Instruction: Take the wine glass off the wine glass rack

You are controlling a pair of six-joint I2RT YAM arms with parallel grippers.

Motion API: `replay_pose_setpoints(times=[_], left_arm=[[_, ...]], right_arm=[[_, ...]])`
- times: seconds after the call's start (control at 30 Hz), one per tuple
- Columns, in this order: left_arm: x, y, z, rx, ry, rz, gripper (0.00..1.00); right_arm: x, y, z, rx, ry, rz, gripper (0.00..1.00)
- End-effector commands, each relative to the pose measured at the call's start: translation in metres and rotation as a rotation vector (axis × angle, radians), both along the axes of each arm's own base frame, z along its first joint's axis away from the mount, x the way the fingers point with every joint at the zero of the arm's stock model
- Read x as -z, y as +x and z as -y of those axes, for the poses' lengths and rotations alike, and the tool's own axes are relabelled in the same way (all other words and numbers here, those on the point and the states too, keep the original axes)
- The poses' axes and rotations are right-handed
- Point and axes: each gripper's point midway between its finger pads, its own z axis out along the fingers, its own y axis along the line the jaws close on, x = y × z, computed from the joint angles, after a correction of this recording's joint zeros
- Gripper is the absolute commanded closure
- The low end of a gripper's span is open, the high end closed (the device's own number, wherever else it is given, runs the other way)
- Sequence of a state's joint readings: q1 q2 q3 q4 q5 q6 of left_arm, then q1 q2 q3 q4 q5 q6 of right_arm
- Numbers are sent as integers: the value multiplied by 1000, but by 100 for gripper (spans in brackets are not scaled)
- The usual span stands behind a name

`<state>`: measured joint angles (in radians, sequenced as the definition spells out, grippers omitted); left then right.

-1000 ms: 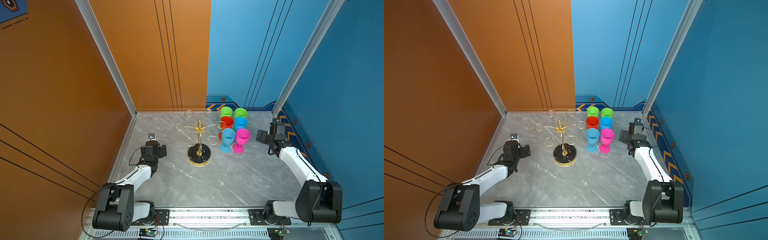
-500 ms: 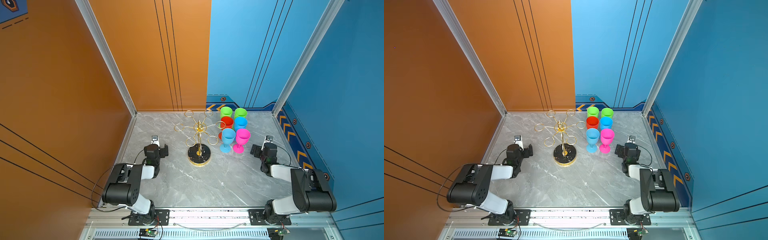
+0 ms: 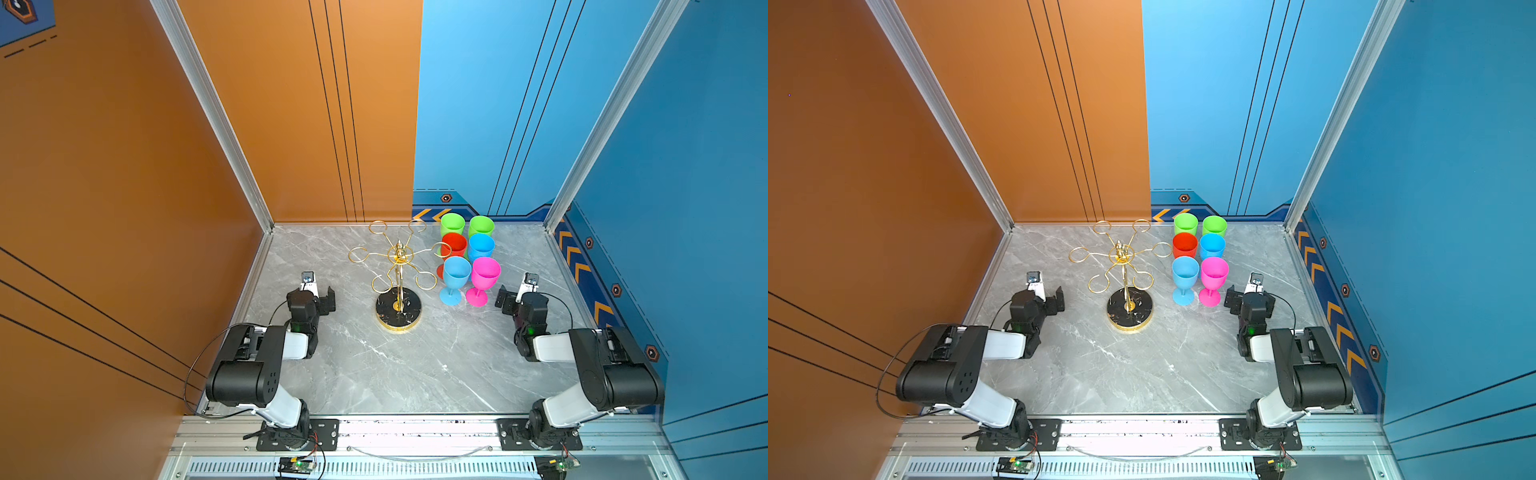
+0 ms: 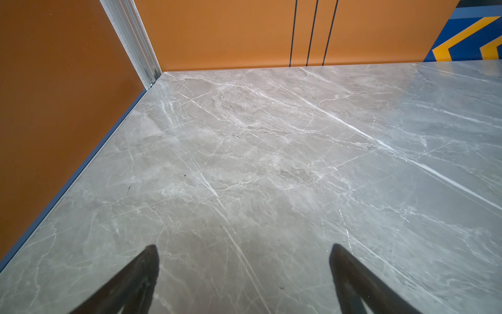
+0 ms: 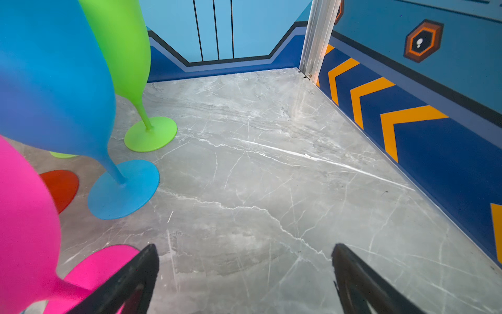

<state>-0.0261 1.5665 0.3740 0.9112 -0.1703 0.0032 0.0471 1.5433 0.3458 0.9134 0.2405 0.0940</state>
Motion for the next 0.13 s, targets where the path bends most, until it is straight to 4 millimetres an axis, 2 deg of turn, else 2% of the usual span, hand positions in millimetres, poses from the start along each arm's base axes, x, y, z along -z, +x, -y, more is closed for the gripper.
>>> replay_pose_setpoints(times=[0.0, 0.1], left_arm=[[-6, 3, 2, 13, -14, 24, 2], [-6, 3, 2, 2, -3, 24, 2]], right_arm=[[-9, 6, -1, 1, -23, 25, 0], [-9, 5, -1, 0, -23, 27, 0]])
